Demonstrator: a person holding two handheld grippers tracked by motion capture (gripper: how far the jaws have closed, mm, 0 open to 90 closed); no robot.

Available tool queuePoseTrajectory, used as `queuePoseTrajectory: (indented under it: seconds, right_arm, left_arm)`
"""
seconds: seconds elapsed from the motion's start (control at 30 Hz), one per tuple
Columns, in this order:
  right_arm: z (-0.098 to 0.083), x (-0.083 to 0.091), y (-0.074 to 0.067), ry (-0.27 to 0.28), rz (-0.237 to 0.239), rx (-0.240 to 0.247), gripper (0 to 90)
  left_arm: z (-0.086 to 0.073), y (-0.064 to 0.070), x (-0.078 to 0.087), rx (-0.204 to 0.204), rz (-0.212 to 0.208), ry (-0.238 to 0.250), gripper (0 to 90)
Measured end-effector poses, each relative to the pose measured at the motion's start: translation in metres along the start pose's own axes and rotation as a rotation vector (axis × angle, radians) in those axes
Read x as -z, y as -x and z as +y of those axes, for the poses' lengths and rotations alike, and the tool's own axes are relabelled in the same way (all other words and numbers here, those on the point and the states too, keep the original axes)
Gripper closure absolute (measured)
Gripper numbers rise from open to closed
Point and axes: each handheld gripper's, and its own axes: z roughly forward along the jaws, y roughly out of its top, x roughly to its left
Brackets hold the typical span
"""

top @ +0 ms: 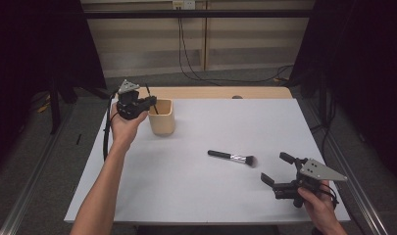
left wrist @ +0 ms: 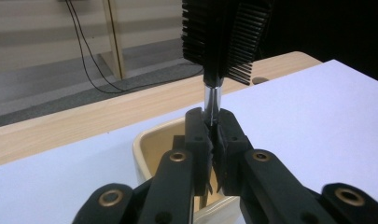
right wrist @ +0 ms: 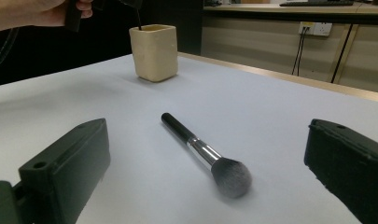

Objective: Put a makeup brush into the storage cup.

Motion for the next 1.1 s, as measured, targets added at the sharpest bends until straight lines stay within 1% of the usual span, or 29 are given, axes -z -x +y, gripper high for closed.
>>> queuePoseTrajectory:
  seconds: [0.2, 0.37, 0.53, 0.67, 0.77, 0.87, 0.93, 1.07, 1.1]
  right_arm:
    - [0.000, 0.000, 0.000, -0.002, 0.002, 0.002, 0.0]
    - [0.000, 0.000, 0.000, 0.000, -0.009, 0.004, 0.0]
    - [0.000, 0.000, 0.000, -0.002, -0.005, 0.005, 0.0]
    - [0.000, 0.000, 0.000, -0.003, -0.004, 0.005, 0.0]
    - [0.000, 0.000, 0.000, -0.004, -0.003, 0.004, 0.0]
    - [0.000, 0.000, 0.000, -0.004, -0.002, 0.005, 0.0]
    - [0.000, 0.000, 0.000, -0.004, -0.004, 0.006, 0.0]
    - [0.000, -0.001, 0.000, -0.004, -0.002, 0.005, 0.0]
    - [0.000, -0.001, -0.001, -0.005, -0.002, 0.006, 0.0]
  left_arm:
    - [-0.004, -0.002, -0.002, 0.007, 0.003, -0.007, 85.8]
    - [-0.007, -0.002, -0.003, 0.014, 0.004, -0.003, 85.8]
    - [-0.009, -0.003, -0.004, 0.015, 0.016, -0.007, 85.8]
    - [-0.010, -0.003, -0.004, 0.024, 0.015, -0.008, 85.8]
    - [-0.012, -0.005, -0.006, 0.027, 0.016, -0.017, 85.8]
    - [-0.014, -0.004, -0.006, 0.034, 0.014, -0.020, 85.7]
    - [-0.013, -0.002, -0.007, 0.025, 0.010, -0.016, 85.7]
    - [-0.013, -0.003, -0.007, 0.028, 0.003, -0.019, 84.8]
    - [-0.014, -0.004, -0.008, 0.038, -0.001, -0.022, 84.2]
